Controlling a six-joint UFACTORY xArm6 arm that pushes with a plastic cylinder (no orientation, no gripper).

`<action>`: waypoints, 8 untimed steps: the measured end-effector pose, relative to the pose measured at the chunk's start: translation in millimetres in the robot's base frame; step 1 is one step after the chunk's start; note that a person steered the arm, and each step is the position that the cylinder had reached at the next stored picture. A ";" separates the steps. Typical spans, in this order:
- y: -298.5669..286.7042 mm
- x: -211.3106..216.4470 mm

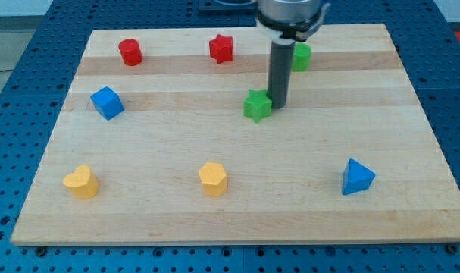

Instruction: Push the green star to the left side

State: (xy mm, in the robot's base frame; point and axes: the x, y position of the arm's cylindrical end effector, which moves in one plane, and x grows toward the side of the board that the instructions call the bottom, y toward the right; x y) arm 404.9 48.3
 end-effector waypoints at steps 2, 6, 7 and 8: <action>-131.5 23.3; -247.7 61.1; -231.6 63.5; -198.6 84.7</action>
State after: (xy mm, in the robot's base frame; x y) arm 489.6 -150.3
